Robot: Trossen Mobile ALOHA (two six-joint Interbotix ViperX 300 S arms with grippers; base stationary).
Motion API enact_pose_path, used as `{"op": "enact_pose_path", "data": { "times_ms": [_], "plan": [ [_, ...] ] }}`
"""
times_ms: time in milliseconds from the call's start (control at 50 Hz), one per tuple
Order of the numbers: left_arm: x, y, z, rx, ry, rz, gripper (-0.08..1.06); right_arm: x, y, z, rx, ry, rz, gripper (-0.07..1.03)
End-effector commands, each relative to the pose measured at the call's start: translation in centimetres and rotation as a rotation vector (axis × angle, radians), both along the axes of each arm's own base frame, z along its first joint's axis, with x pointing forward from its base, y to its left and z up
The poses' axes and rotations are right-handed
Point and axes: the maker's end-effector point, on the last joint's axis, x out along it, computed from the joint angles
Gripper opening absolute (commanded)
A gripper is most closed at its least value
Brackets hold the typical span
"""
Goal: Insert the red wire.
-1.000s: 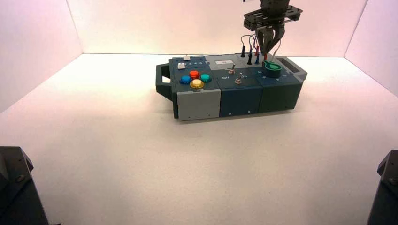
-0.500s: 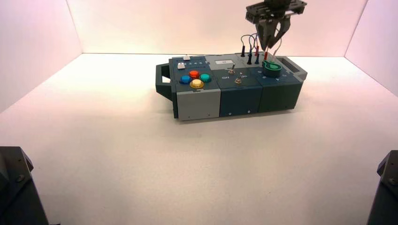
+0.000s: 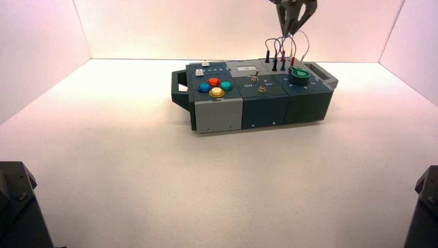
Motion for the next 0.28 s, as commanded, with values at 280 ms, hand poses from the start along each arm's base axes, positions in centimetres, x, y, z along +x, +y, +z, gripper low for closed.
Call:
{"op": "enact_pose_path", "data": {
  "times_ms": [280],
  "plan": [
    [1.0,-0.3,1.6,-0.013,-0.035,0.004,0.27,0.5,0.5,4.2,0.033,-0.090,0.002,0.30]
  ]
}}
